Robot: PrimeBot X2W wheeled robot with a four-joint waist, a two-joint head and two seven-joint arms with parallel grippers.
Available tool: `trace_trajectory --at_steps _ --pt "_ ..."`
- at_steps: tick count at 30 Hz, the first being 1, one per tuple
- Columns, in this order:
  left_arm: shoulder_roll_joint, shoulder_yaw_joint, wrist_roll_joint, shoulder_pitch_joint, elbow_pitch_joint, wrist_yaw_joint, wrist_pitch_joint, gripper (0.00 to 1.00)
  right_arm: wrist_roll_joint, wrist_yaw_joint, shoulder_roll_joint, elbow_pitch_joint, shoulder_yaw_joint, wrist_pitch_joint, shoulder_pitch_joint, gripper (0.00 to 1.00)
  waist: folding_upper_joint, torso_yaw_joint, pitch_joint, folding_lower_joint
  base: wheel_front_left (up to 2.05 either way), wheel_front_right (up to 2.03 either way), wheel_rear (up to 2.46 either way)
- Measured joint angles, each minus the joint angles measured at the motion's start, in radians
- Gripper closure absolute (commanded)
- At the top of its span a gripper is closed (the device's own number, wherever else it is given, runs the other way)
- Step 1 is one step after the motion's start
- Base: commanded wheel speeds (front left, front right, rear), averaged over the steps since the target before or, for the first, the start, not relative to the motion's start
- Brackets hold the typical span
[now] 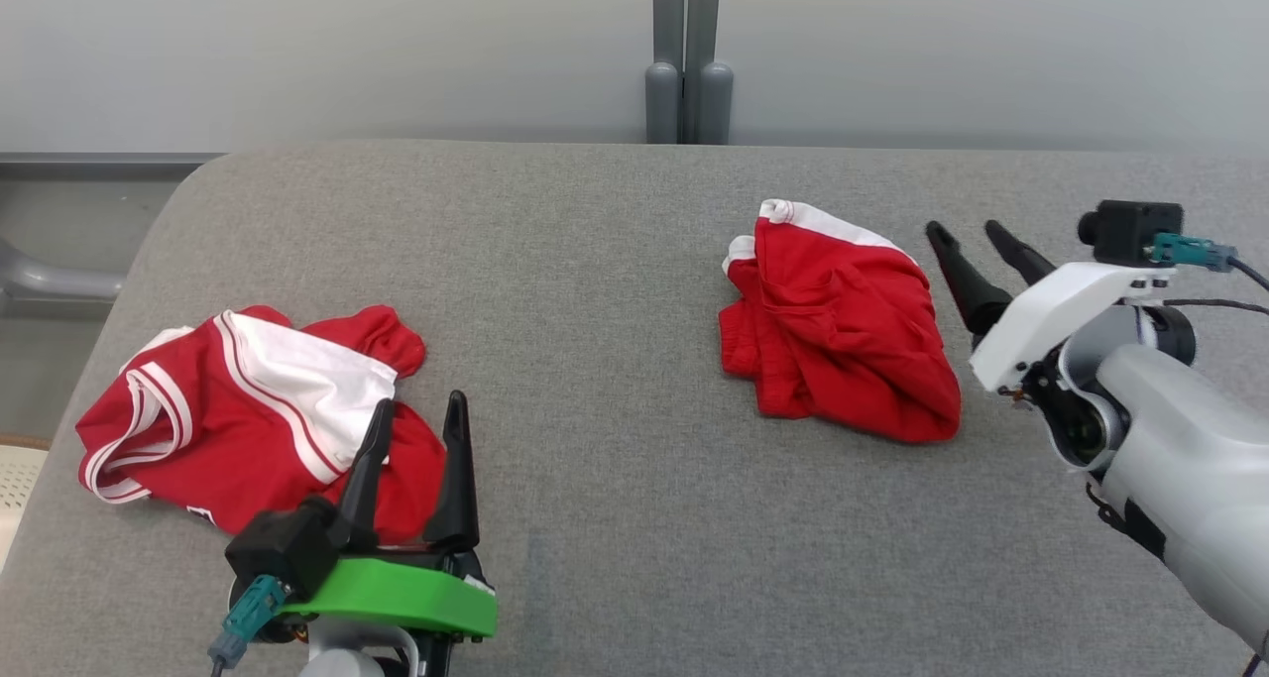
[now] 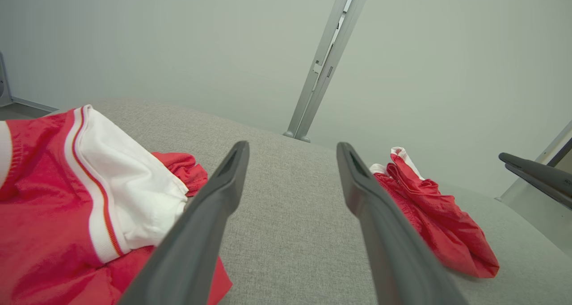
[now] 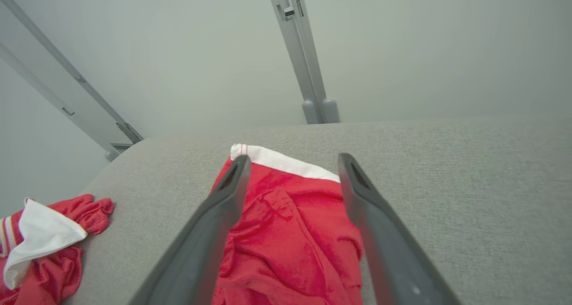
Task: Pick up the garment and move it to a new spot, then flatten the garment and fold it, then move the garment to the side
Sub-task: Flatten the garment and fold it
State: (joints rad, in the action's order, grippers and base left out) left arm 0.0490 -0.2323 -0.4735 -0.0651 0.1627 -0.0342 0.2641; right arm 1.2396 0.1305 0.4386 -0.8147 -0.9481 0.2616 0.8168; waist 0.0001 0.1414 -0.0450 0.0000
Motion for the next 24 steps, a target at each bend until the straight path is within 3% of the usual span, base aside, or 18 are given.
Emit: trace_trajectory --at_steps 6,7,9,11,18,24 --pt "0.000 -0.014 0.001 -0.003 -0.004 -0.009 0.000 0.00 -0.016 0.000 0.022 -0.067 0.096 0.001 -0.036 0.00 0.0000 0.014 -0.011 0.0000 0.00 0.00 0.00" --pt "0.000 -0.017 0.001 -0.004 -0.003 -0.009 0.000 0.00 -0.016 0.000 0.020 -0.074 0.104 0.001 -0.035 0.04 0.0000 0.020 -0.014 0.0000 0.00 0.00 0.00" --pt "0.000 -0.023 0.001 -0.007 -0.002 -0.009 0.000 0.00 -0.021 0.000 0.016 -0.097 0.118 0.001 -0.032 0.69 0.0000 0.035 -0.022 0.0000 0.00 0.00 0.00" --pt "0.000 -0.028 0.001 -0.012 -0.002 -0.009 0.000 0.00 -0.014 0.000 0.014 -0.124 0.127 0.001 -0.026 1.00 0.0000 0.051 -0.030 0.0000 0.00 0.00 0.00" --pt "0.000 -0.034 0.012 -0.041 0.000 -0.009 0.000 0.00 0.041 0.000 -0.003 -0.206 0.122 -0.117 0.024 1.00 0.0000 0.114 -0.075 0.0000 0.00 0.00 0.00" --pt "0.000 -0.025 0.018 -0.051 0.007 -0.014 0.000 0.00 0.186 0.000 -0.039 -0.216 0.161 -0.320 0.018 1.00 0.0000 0.164 -0.114 0.0000 0.00 0.00 0.00"
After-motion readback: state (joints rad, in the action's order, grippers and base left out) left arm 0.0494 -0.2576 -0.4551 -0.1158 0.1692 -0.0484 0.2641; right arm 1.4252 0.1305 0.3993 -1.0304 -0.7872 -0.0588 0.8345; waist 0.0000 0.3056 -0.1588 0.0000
